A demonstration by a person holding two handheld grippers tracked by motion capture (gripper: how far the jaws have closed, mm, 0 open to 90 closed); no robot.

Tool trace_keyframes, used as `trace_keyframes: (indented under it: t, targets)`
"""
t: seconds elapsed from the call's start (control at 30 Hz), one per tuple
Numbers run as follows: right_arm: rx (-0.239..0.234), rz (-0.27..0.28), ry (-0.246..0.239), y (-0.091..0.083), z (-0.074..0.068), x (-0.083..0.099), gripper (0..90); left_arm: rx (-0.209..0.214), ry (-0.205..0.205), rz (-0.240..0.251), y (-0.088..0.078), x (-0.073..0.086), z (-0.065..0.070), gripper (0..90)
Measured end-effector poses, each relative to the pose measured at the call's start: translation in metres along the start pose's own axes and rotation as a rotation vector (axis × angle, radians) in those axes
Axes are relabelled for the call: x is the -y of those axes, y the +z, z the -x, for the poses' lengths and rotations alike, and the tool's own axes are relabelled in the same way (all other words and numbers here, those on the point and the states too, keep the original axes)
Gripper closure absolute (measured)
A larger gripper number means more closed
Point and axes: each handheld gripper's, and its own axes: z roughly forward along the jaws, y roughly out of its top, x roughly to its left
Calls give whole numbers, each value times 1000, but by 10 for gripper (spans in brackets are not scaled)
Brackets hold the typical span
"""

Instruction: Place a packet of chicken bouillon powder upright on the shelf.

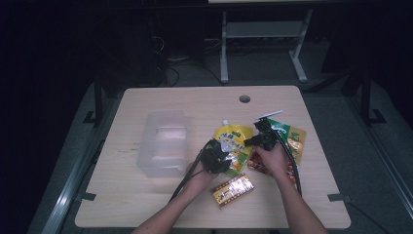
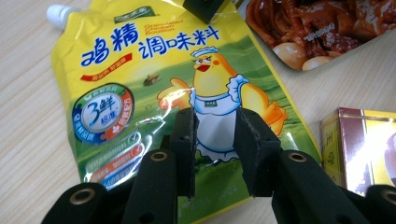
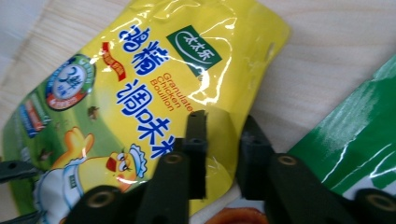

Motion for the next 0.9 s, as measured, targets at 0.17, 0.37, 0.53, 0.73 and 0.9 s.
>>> trace_keyframes:
  t: [0.17, 0.37, 0.53, 0.73, 0.9]
  targets:
    - [17, 8, -26, 0, 0, -1, 885, 9, 1, 2, 0, 0, -1, 680]
    - [-3, 33, -45, -9, -2, -3, 896, 14, -20, -5, -1, -2, -2, 615]
    - [-11, 86, -77, -25, -7, -7, 898, 1, -18, 25, -11, -6, -5, 575]
    - [-11, 136, -156, -51, -26, -20, 899, 21, -36, 55, -22, -7, -5, 531]
    - [-12, 175, -230, -75, -48, -29, 899, 60, -41, 98, -35, -5, -2, 502]
